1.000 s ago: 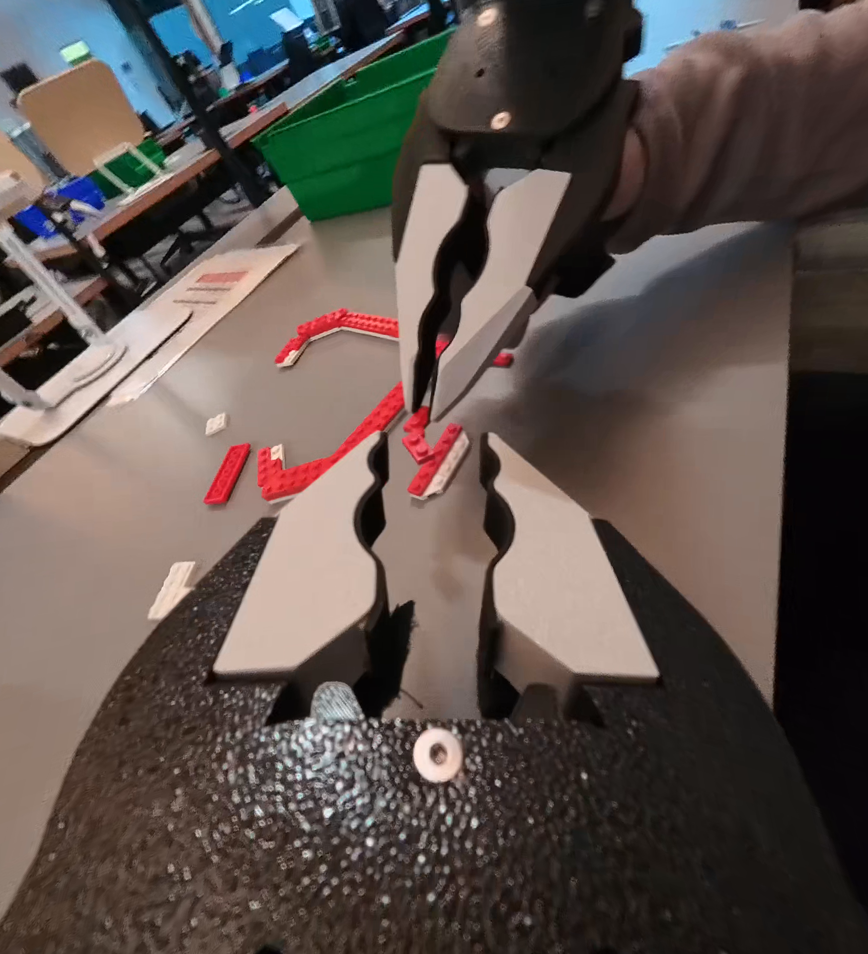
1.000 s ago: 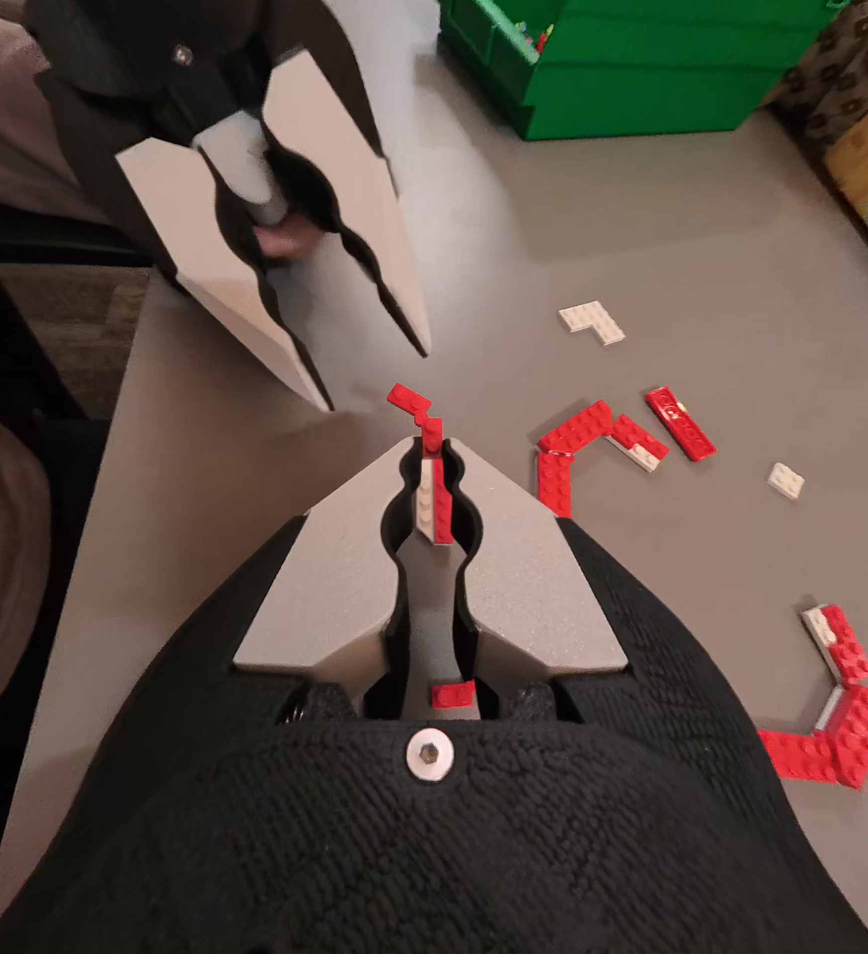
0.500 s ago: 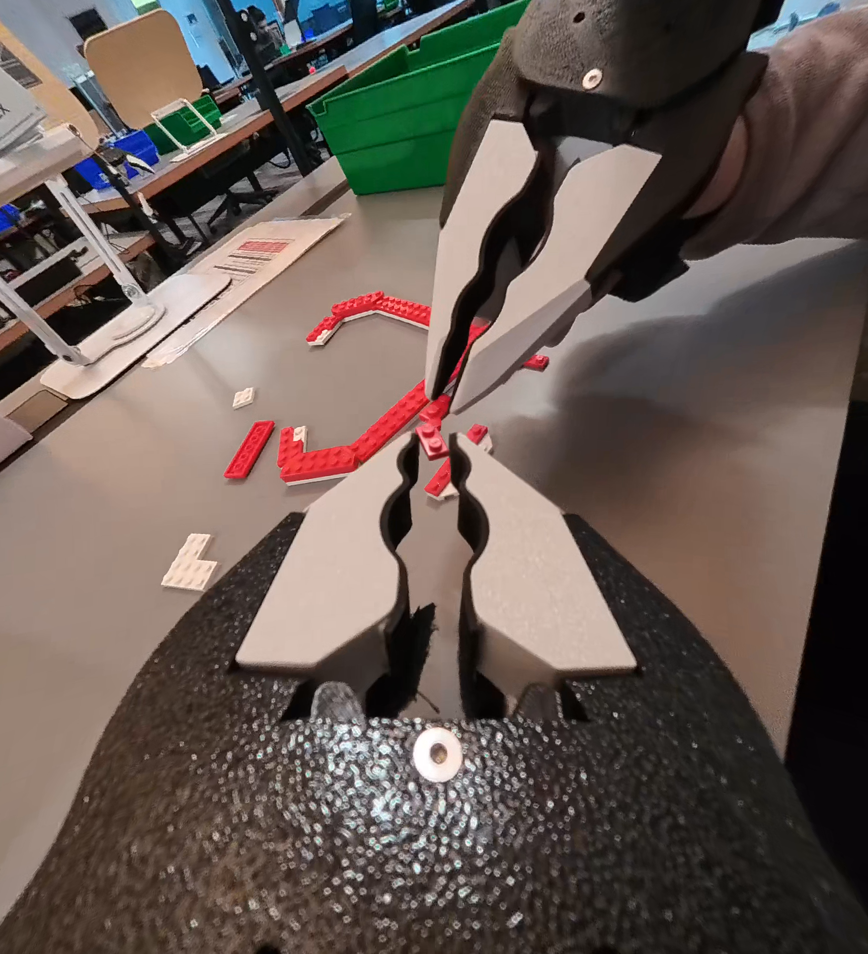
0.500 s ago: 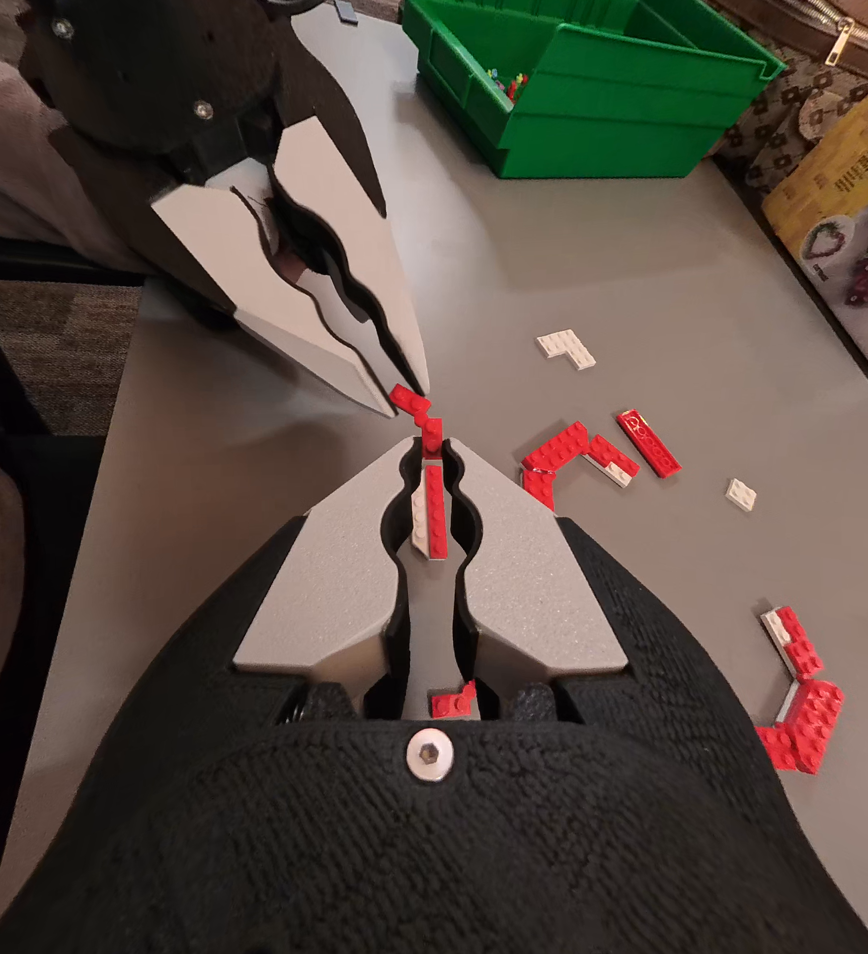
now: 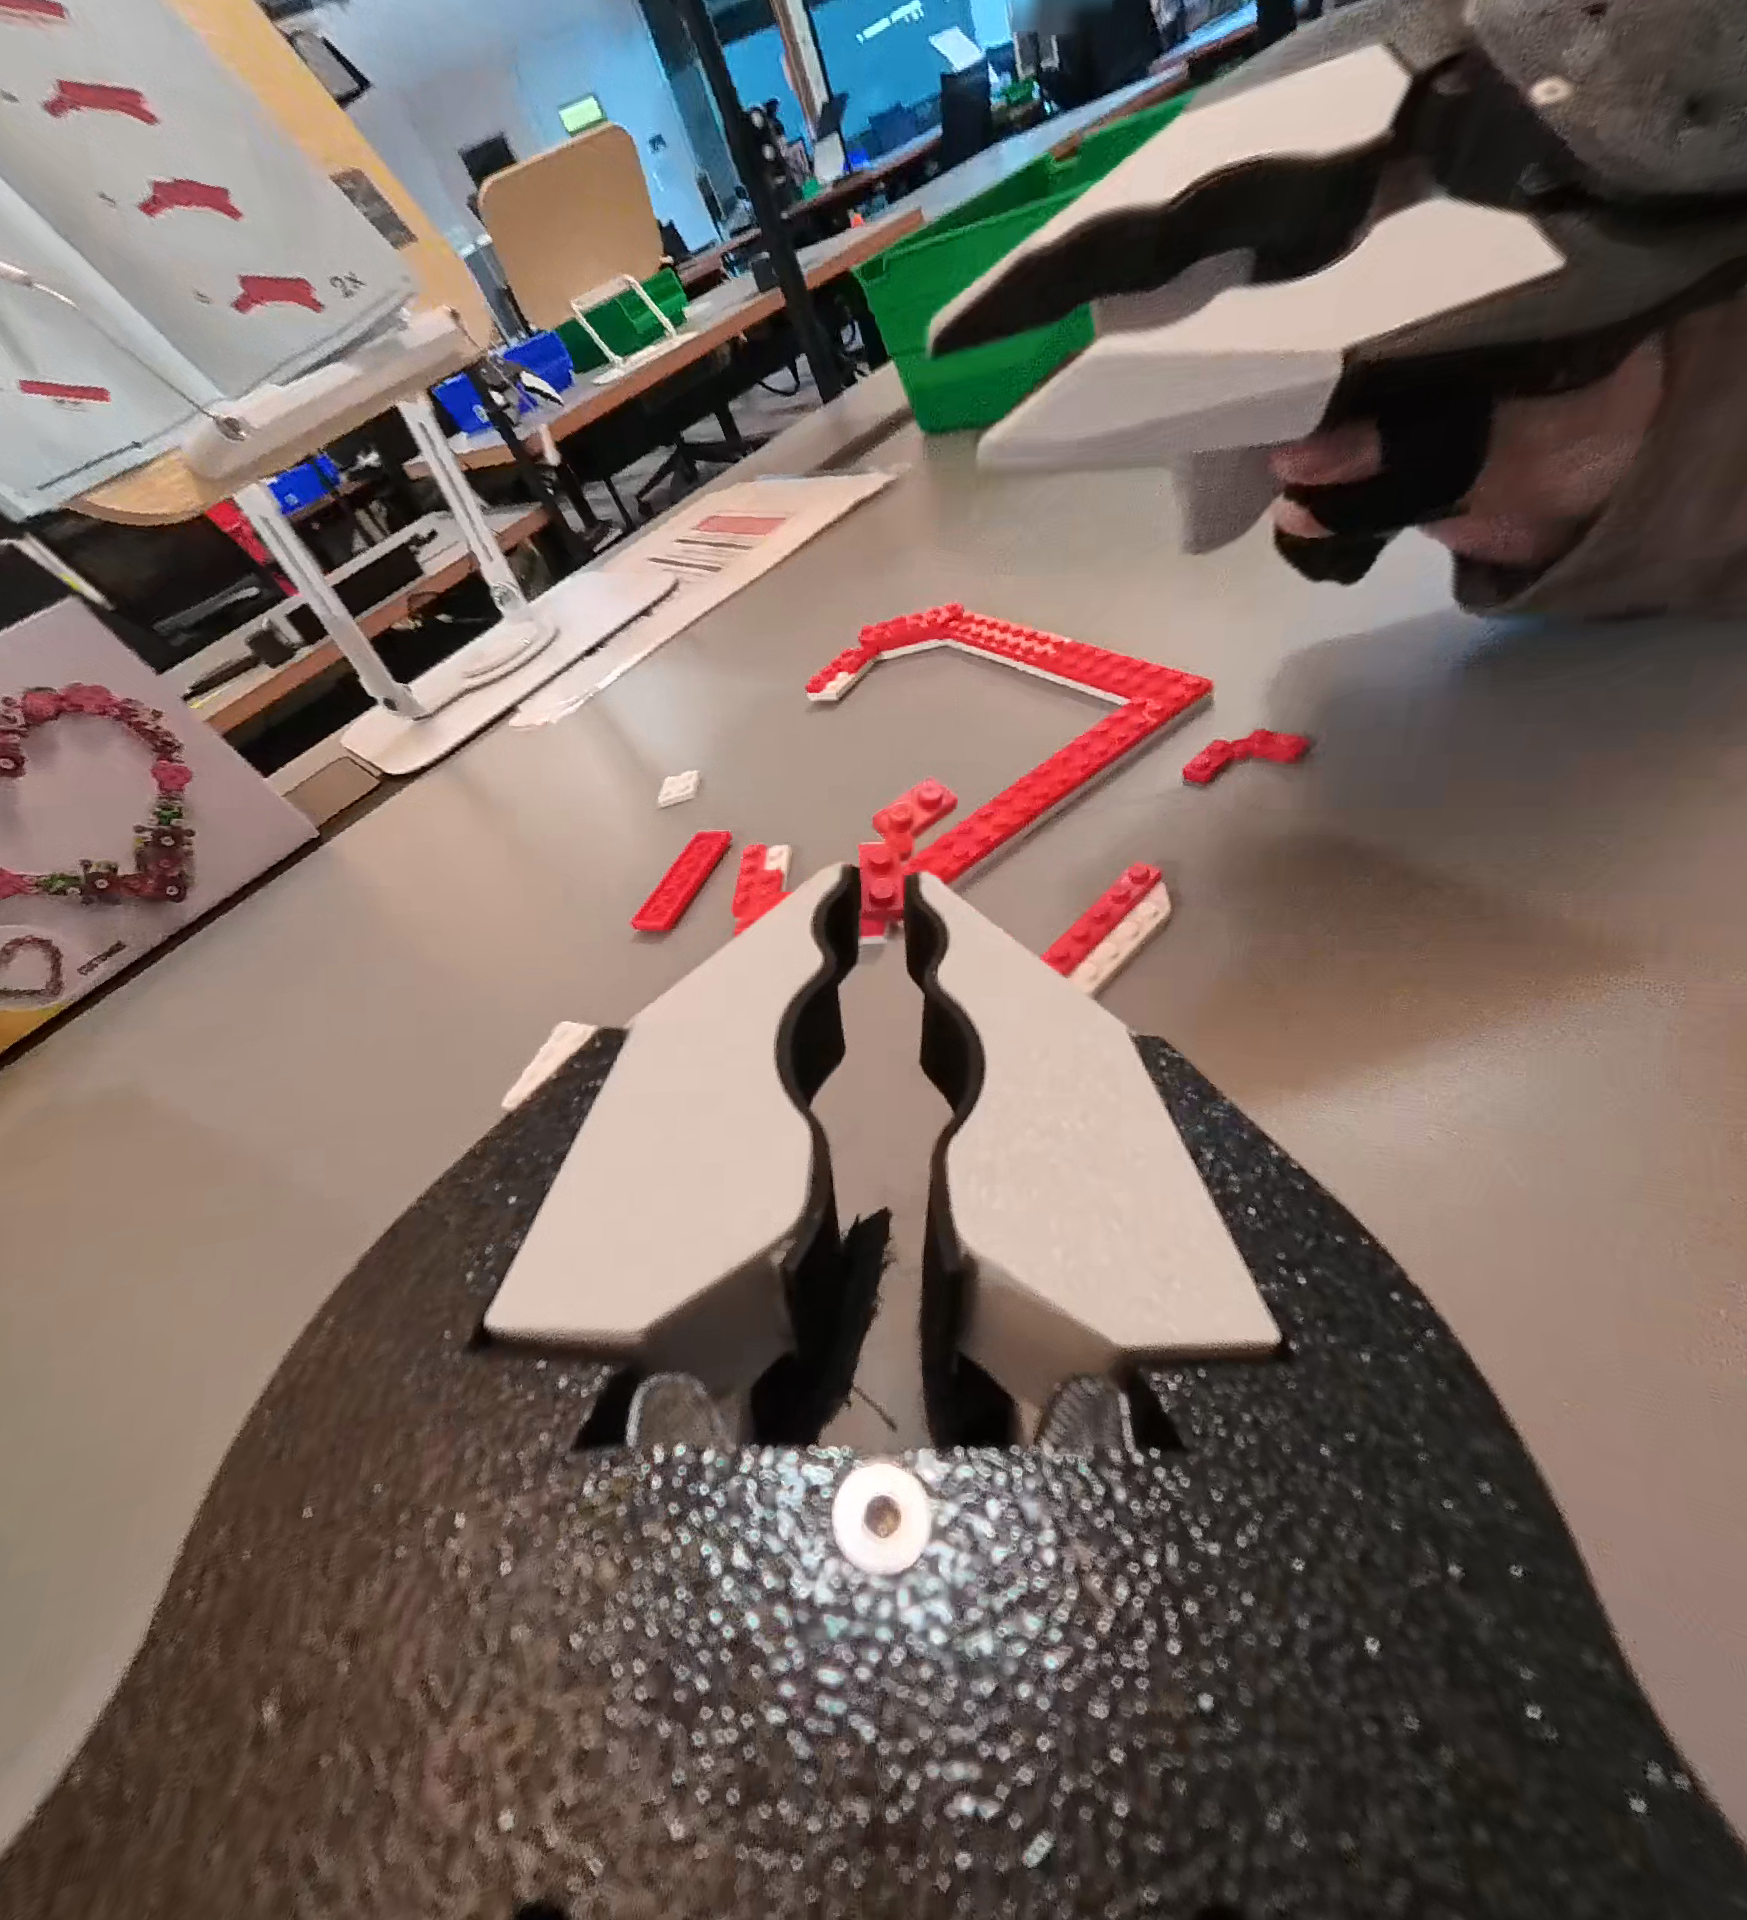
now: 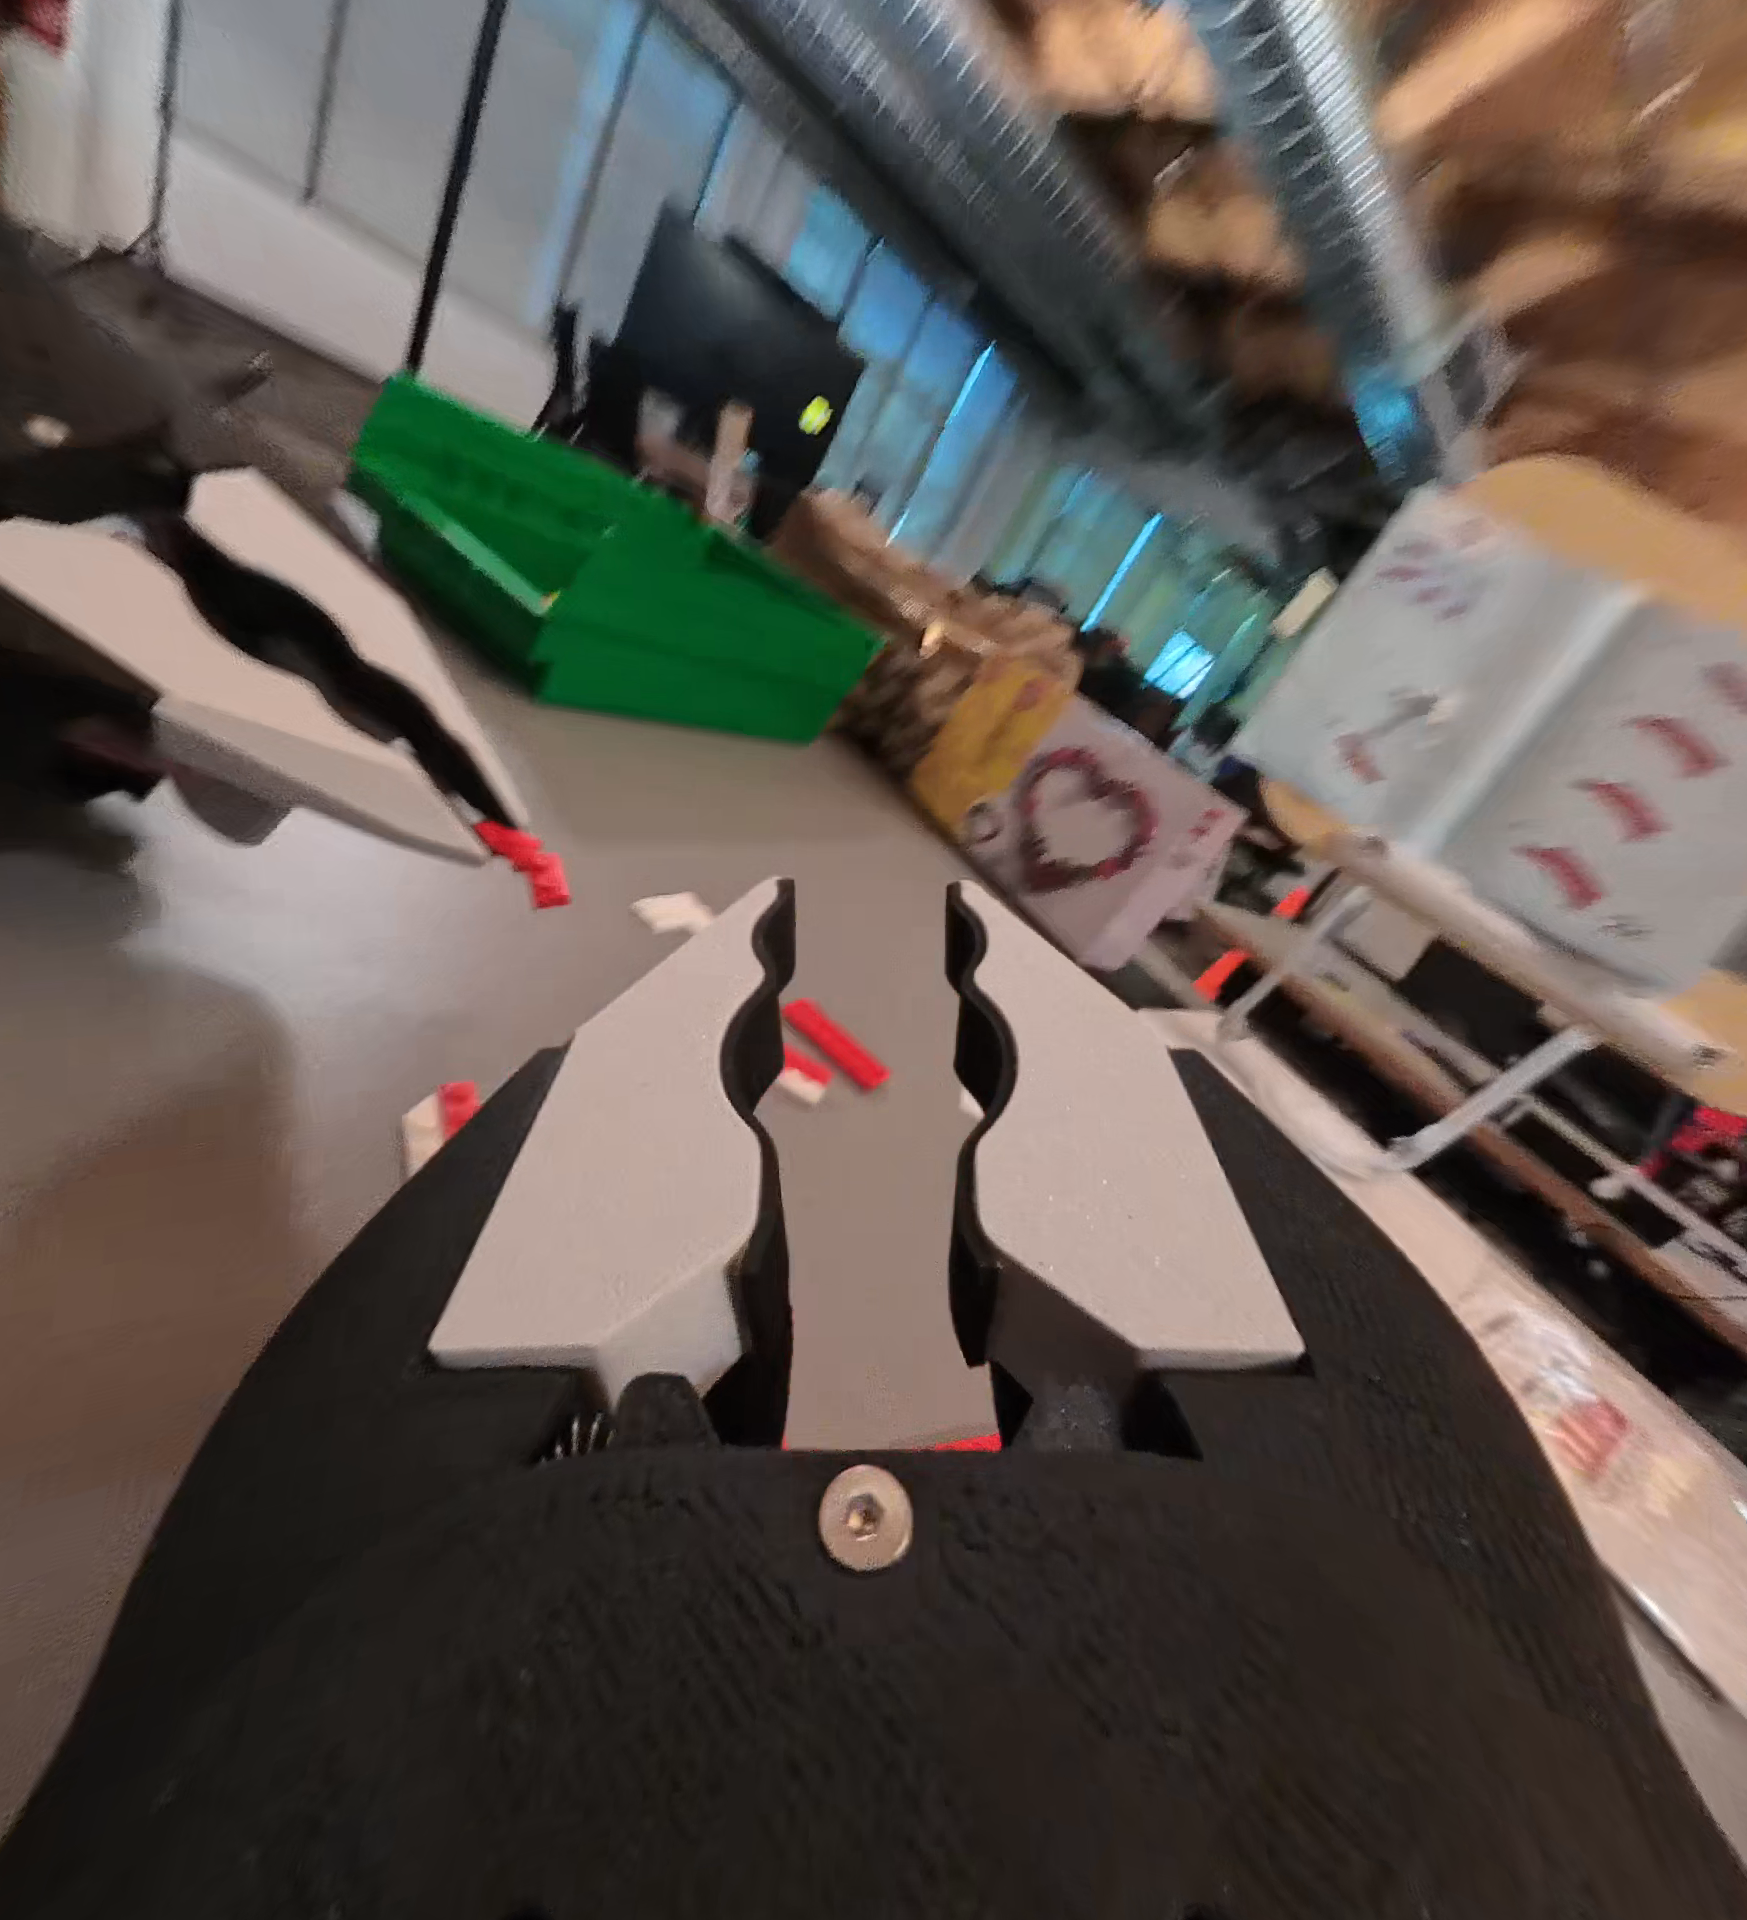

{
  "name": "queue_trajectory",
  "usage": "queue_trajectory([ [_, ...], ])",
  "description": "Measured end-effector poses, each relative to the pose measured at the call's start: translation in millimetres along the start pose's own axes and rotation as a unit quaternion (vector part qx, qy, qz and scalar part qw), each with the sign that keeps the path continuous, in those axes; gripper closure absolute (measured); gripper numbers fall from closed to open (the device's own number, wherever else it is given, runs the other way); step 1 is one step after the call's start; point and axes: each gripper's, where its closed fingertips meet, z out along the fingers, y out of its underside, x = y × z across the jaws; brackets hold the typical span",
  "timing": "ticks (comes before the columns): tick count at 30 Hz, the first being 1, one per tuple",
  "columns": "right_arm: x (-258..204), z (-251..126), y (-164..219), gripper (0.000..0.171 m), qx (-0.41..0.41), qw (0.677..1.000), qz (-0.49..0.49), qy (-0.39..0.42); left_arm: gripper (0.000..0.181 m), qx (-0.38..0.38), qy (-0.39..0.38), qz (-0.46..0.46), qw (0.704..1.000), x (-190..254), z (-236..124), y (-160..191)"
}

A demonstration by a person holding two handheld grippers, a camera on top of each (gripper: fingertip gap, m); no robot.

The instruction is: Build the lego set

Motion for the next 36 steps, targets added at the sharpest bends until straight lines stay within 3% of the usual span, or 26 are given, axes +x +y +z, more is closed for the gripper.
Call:
queue_trajectory([
  [8,20.7,-14.6,-0.1,0.151,0.035,0.997,-0.014,0.067,0.175,0.028,-0.004,-0.028,0.999,-10.1,-4.0,-5.6],
  [13,16.3,-16.3,-5.5,0.154,0.053,0.997,-0.002,0.054,0.175,0.122,0.006,-0.002,0.993,-4.1,-17.0,-30.7],
  [36,20.8,-15.0,2.0,0.156,0.036,0.997,-0.005,0.066,0.175,0.088,0.005,0.008,0.996,-3.0,-10.1,-20.8],
])
